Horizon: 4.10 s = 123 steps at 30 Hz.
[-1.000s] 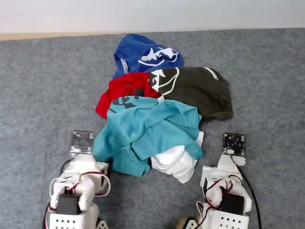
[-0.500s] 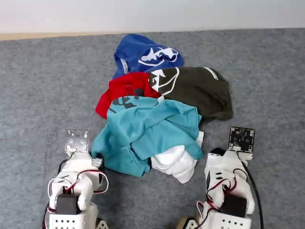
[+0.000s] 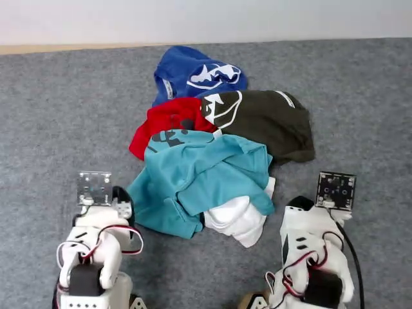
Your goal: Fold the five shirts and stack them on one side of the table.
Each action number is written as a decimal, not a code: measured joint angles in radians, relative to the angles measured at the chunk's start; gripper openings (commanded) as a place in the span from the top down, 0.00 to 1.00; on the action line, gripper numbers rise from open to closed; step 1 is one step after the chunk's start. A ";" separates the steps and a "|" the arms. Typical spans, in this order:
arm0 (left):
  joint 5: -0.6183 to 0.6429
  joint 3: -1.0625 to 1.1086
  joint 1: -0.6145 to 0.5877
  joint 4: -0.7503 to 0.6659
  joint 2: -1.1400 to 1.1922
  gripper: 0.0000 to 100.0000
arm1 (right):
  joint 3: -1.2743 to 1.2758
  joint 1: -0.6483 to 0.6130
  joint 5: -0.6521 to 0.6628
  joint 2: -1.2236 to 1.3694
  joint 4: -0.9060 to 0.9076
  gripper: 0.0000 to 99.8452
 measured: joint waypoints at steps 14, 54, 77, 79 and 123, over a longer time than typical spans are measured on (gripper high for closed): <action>-0.087 -0.184 0.000 -0.049 0.000 1.00 | -0.615 0.002 -0.003 0.671 0.058 0.99; -0.138 -1.171 0.069 0.407 1.445 0.95 | -1.002 -0.021 -0.006 1.227 0.235 0.99; -0.143 -1.415 0.069 0.585 1.628 0.92 | -1.284 -0.175 0.143 1.619 0.459 0.70; -0.143 -1.415 0.069 0.586 1.628 0.89 | -1.284 -0.175 0.137 1.619 0.459 0.70; -0.143 -1.287 0.427 0.295 1.646 0.75 | -1.231 0.038 0.198 1.626 0.459 0.87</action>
